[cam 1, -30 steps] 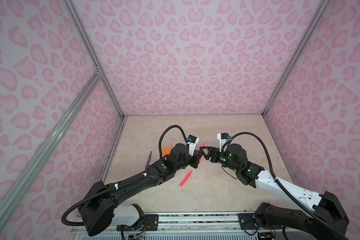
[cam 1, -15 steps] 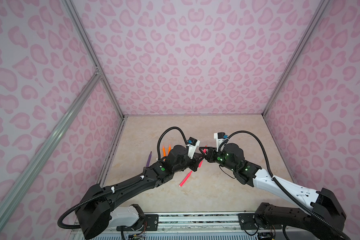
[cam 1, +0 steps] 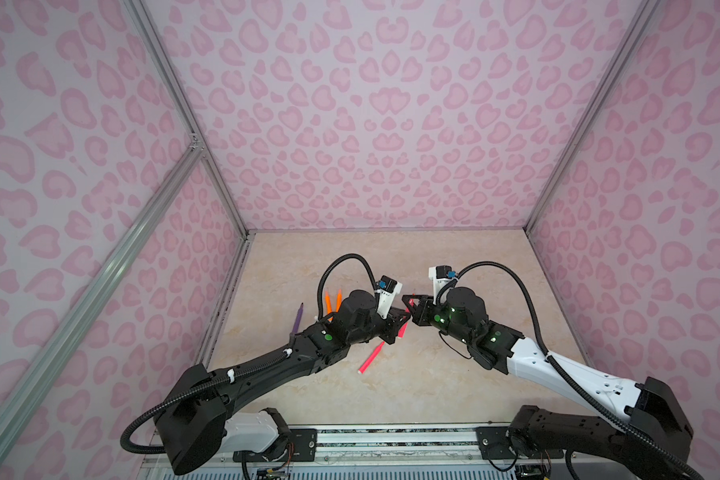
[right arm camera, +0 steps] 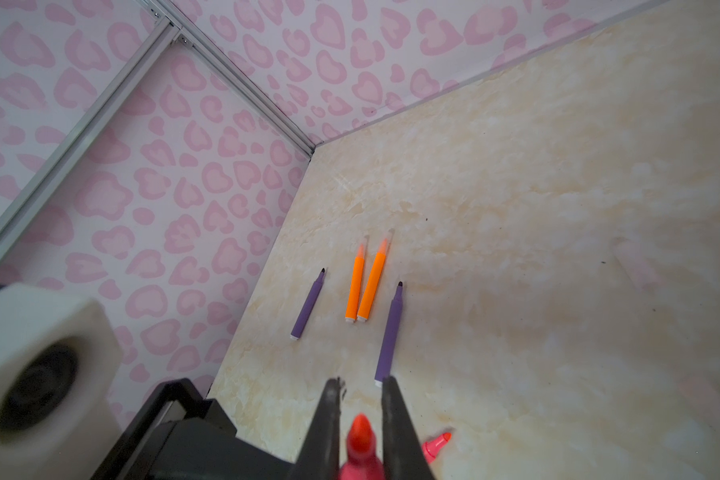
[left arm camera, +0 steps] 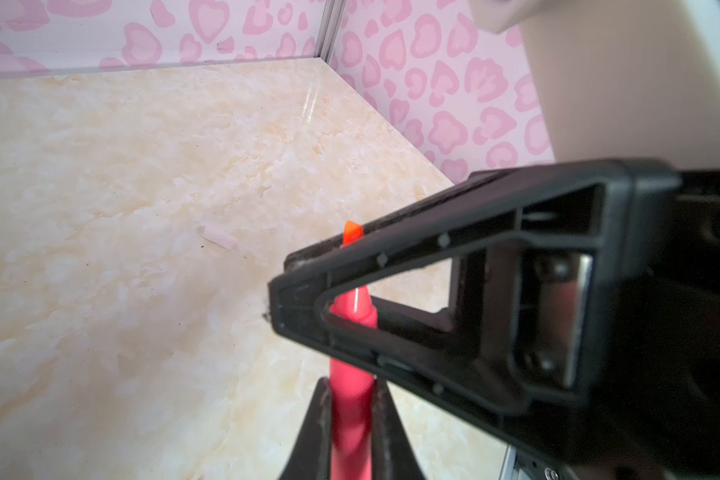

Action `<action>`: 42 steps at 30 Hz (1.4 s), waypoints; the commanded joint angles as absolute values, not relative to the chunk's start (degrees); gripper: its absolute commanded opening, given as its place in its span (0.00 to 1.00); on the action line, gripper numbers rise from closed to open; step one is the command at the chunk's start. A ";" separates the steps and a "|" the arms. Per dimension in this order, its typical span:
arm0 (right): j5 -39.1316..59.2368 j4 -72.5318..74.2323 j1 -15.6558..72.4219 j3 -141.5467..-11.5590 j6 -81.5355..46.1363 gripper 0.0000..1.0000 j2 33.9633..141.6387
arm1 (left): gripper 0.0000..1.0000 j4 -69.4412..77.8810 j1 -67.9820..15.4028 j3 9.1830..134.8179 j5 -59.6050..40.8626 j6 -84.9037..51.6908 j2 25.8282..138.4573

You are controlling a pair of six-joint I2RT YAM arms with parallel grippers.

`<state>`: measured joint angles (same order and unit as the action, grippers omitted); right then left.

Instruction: Insert the pens into the pen caps

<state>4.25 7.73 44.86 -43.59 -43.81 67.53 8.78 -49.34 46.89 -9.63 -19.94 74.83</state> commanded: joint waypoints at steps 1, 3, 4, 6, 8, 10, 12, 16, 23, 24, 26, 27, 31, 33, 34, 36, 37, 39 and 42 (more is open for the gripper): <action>4.96 9.80 46.14 -43.42 -44.82 0.00 66.82 | 0.25 10.53 -49.31 46.93 -8.31 -20.40 74.85; 3.95 9.93 47.13 -43.34 -44.93 0.00 66.40 | 0.27 10.47 -49.33 46.76 -8.09 -20.39 74.88; 3.66 9.93 47.43 -43.35 -44.91 0.00 66.40 | 0.28 10.46 -49.31 46.80 -8.02 -20.46 74.88; 3.05 9.93 48.04 -43.34 -45.00 0.00 66.23 | 0.29 10.49 -49.34 46.71 -7.98 -20.47 74.88; 2.38 9.93 48.40 -43.25 -44.98 0.00 66.09 | 0.25 10.50 -49.31 46.53 -8.01 -20.57 74.67; 1.77 9.29 48.37 -43.43 -44.77 0.00 66.19 | 0.24 10.49 -49.31 46.39 -8.04 -20.57 74.36; 1.42 8.50 48.42 -43.76 -44.48 0.00 66.27 | 0.25 10.54 -49.31 46.24 -7.79 -20.65 74.10; 0.85 6.92 48.65 -44.64 -43.76 0.00 66.78 | 0.29 10.51 -49.32 45.95 -6.82 -20.58 73.45; -0.79 3.16 49.40 -47.31 -42.11 0.00 68.41 | 0.31 10.50 -49.31 45.74 -7.59 -20.40 73.04; -0.79 3.17 49.40 -47.44 -42.04 0.00 68.66 | 0.32 12.04 -49.31 45.73 -7.95 -20.34 73.04; -0.79 2.64 49.51 -47.97 -41.84 0.00 69.28 | 0.33 12.40 -49.31 45.66 -8.42 -20.23 72.87; -0.83 2.33 49.56 -48.29 -41.69 0.00 69.58 | 0.34 12.48 -49.31 45.52 -8.52 -20.20 72.78; -0.97 1.86 49.57 -48.73 -41.51 0.00 70.29 | 0.32 13.51 -49.31 44.83 -9.22 -20.02 72.01; -0.89 1.87 49.57 -48.96 -41.48 0.00 70.56 | 0.29 13.62 -49.35 44.64 -9.34 -19.92 71.73; -0.73 1.84 49.57 -49.02 -41.51 0.00 70.63 | 0.27 13.62 -49.32 44.65 -9.24 -19.92 71.72; -0.21 2.18 49.61 -49.02 -41.57 0.00 70.82 | 0.17 13.71 -49.31 44.57 -9.37 -19.86 71.72; -0.02 2.28 49.64 -49.06 -41.56 0.00 70.92 | 0.09 13.80 -49.31 44.55 -9.43 -19.86 71.72; 0.27 2.53 49.68 -49.08 -41.42 0.03 70.92 | 0.03 13.88 -49.35 44.56 -9.54 -19.87 71.89; -0.40 3.08 49.67 -48.07 -41.14 0.35 69.66 | 0.03 13.67 -49.32 44.61 -8.93 -20.23 72.05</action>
